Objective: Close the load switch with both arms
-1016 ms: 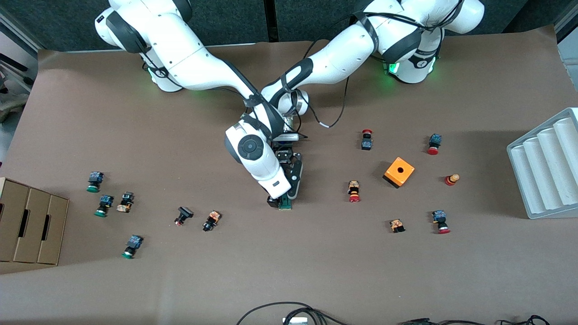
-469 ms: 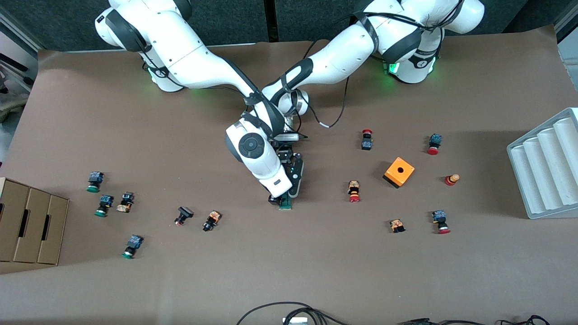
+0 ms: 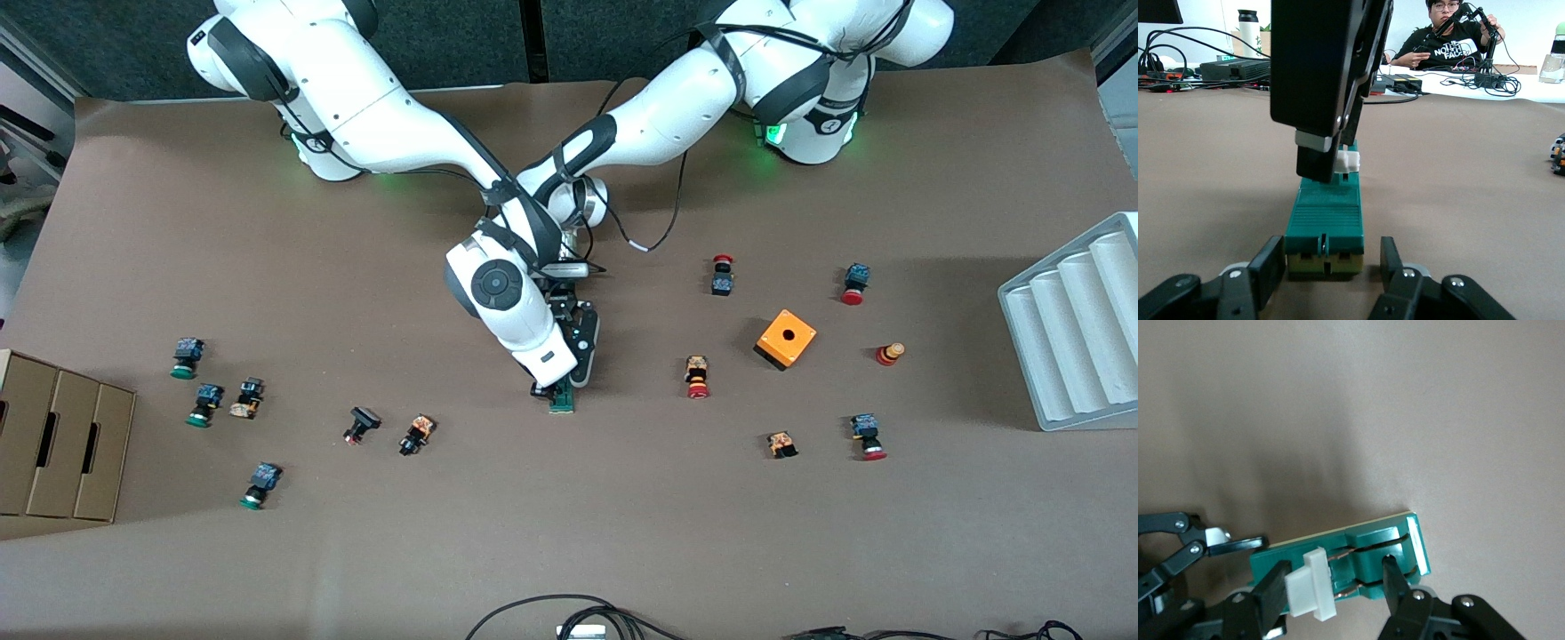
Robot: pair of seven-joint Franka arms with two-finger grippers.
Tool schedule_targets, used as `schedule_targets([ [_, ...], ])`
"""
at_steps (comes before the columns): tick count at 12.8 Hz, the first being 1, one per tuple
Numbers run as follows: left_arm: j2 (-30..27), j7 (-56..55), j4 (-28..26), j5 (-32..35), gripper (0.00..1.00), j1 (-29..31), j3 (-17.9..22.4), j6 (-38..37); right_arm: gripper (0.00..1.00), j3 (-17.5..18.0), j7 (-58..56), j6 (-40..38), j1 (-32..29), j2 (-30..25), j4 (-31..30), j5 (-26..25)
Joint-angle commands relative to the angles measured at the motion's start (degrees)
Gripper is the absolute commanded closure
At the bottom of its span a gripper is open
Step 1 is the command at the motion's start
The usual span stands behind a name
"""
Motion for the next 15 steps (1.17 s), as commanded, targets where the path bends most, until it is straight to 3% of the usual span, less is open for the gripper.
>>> schedule_targets([
  [1, 2.0, -0.9, 2.0, 0.7, 0.35, -0.9, 0.6, 0.1, 0.41, -1.3, -0.6, 2.4, -0.1, 1.5, 0.7, -0.2],
  [6, 2.0, -1.1, 2.0, 0.7, 0.35, -0.9, 0.6, -0.2, 0.48, -1.3, -0.5, 2.4, -0.1, 1.4, 0.7, -0.3],
  [15, 2.0, -1.3, 1.8, 0.7, 0.35, -0.9, 0.6, -0.7, 0.51, -1.3, -0.5, 2.0, -0.7, -0.5, 0.9, -0.2],
])
